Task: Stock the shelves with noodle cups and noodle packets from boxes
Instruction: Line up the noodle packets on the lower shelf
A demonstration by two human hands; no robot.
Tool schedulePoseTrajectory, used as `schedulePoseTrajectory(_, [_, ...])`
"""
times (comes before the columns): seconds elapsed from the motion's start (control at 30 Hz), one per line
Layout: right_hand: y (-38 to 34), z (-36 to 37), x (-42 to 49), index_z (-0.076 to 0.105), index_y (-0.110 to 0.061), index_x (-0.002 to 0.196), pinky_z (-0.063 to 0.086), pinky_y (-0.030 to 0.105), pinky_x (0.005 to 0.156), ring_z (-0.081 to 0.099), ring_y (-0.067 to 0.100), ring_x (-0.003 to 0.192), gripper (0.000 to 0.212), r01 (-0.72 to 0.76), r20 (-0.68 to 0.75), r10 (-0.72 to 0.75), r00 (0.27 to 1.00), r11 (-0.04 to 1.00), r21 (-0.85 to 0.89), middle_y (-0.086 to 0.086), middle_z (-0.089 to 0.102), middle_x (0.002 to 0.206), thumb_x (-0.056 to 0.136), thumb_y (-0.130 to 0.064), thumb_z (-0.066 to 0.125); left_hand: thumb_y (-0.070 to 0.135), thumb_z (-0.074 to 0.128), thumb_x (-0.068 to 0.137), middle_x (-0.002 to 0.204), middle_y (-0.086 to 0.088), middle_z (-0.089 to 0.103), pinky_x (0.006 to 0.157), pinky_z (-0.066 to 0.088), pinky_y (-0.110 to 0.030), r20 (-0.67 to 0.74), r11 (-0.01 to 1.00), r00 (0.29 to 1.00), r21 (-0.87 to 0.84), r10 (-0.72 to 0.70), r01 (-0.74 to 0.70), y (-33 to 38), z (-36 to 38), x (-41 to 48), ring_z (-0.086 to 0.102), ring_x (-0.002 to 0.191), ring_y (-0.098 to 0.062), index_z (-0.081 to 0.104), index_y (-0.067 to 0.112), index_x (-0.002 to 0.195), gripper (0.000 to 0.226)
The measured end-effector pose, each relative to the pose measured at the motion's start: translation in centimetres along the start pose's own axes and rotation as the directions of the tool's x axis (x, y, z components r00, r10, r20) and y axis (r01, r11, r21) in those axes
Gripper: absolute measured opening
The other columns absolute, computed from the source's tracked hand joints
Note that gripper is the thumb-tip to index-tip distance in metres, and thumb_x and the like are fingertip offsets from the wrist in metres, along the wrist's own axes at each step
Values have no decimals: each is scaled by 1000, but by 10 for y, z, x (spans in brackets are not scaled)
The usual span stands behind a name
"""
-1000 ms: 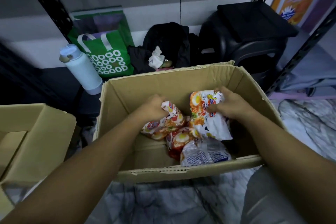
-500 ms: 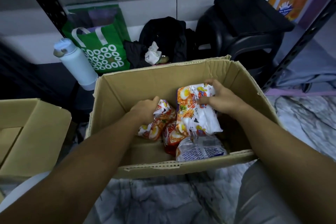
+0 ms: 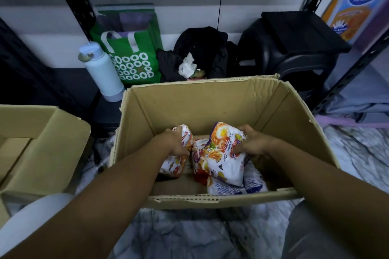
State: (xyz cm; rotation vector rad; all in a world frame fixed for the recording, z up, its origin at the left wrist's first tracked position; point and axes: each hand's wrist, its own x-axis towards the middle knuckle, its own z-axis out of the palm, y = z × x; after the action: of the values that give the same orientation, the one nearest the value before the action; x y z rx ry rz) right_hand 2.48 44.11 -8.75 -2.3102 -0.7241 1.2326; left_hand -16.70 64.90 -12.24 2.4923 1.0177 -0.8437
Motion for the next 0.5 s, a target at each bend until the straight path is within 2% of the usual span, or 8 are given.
schedulePoseTrajectory(0.07, [-2, 0, -3, 47, -25, 125, 62, 42, 73, 72, 26, 92, 68, 53, -67, -46, 997, 992, 112, 8, 70, 110, 73, -11, 88, 60, 83, 76, 160, -23, 17, 106, 48, -44, 54, 999, 998, 8, -34, 33, 1, 6, -3, 47, 136, -39, -20, 23, 161, 138])
schedulePoseTrajectory(0.1, [-4, 1, -6, 49, -25, 122, 63, 43, 72, 73, 26, 90, 65, 108, -114, -92, 989, 984, 143, 9, 72, 108, 73, -8, 87, 55, 86, 75, 160, -23, 19, 106, 49, -44, 63, 999, 998, 29, -30, 28, 1, 7, -4, 48, 136, -39, -22, 23, 160, 141])
schedulePoseTrajectory(0.17, [-13, -1, -14, 49, -28, 124, 62, 43, 77, 73, 23, 91, 68, 242, -219, -224, 950, 969, 57, 5, 72, 107, 71, -11, 88, 39, 86, 79, 158, -22, 32, 103, 50, -42, 51, 997, 999, 74, 11, -15, 0, 3, -6, 52, 133, -37, -21, 18, 160, 136])
schedulePoseTrajectory(0.23, [-22, -2, -19, 43, -34, 135, 58, 39, 87, 67, 21, 101, 81, 377, -243, -401, 883, 915, -141, 1, 64, 116, 68, -20, 88, 23, 80, 85, 153, -21, 44, 97, 52, -39, 44, 996, 998, 78, 48, -51, -2, -5, -8, 56, 127, -36, -20, 16, 161, 126])
schedulePoseTrajectory(0.3, [-25, -1, -18, 38, -35, 136, 52, 40, 92, 55, 24, 109, 83, 405, -158, -490, 857, 831, -382, 0, 53, 114, 68, -32, 85, 15, 77, 87, 146, -22, 50, 92, 51, -38, 28, 997, 997, 42, 66, -67, -9, -11, -9, 57, 124, -36, -19, 16, 161, 121])
schedulePoseTrajectory(0.37, [-28, 3, -14, 39, -24, 132, 42, 37, 90, 47, 27, 110, 70, 381, -4, -475, 880, 710, -593, 1, 51, 110, 77, -40, 80, 11, 78, 85, 140, -23, 54, 85, 49, -36, -1, 997, 997, 8, 73, -73, -13, -12, -9, 59, 120, -36, -16, 17, 161, 121])
schedulePoseTrajectory(0.43, [-29, 7, -4, 41, -15, 135, 37, 37, 94, 45, 29, 117, 67, 383, 96, -454, 886, 599, -703, 11, 55, 126, 86, -47, 74, 9, 76, 86, 142, -24, 53, 86, 48, -37, -21, 997, 997, 17, 76, -75, -12, -9, -8, 59, 121, -36, -21, 19, 160, 122])
schedulePoseTrajectory(0.5, [-32, 7, 9, 31, -16, 152, 33, 39, 105, 40, 33, 132, 78, 344, 110, -425, 898, 527, -777, 14, 42, 153, 92, -54, 64, 9, 74, 88, 151, -27, 41, 91, 48, -39, -26, 996, 996, 29, 85, -84, -7, -7, -6, 56, 126, -38, -28, 25, 158, 124])
